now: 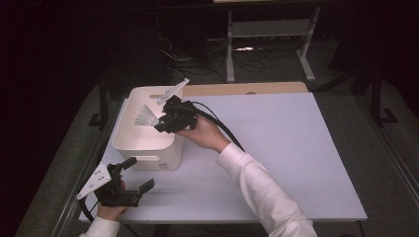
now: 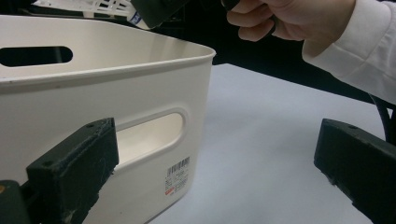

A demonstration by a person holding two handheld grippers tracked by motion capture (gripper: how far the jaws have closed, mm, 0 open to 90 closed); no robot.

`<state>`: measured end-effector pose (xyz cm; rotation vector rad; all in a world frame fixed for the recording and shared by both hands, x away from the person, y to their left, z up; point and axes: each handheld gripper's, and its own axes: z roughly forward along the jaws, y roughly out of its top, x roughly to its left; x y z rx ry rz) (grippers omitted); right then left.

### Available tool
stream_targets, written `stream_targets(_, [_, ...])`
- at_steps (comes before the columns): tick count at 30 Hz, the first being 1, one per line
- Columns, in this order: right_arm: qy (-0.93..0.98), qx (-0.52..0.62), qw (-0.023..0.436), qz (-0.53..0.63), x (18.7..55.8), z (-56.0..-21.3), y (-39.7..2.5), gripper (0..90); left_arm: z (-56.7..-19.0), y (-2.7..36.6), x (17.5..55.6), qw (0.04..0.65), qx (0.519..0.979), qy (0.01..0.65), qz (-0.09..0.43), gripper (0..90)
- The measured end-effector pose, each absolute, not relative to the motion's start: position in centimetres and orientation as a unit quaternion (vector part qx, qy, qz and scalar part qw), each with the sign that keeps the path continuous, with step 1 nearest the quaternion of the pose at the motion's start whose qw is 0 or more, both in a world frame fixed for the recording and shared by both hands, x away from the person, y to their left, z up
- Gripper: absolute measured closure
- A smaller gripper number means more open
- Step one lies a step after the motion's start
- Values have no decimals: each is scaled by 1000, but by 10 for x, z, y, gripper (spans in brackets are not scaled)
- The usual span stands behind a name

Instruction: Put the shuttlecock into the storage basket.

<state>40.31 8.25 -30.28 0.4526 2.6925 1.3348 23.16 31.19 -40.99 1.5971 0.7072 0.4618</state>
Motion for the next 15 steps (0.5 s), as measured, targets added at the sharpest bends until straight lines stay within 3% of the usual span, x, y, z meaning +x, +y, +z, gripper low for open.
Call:
stream_targets(1, [883,157,48,439,402,-303,83,631,-410,312,232,619,695,308,201,0])
stream_targets(3, [880,165,53,443,403,-303,83,495,-410,312,232,618,694,308,201,0])
stream_targets(15, [855,201,60,475,403,-296,56,157,-410,312,232,619,695,306,200,0])
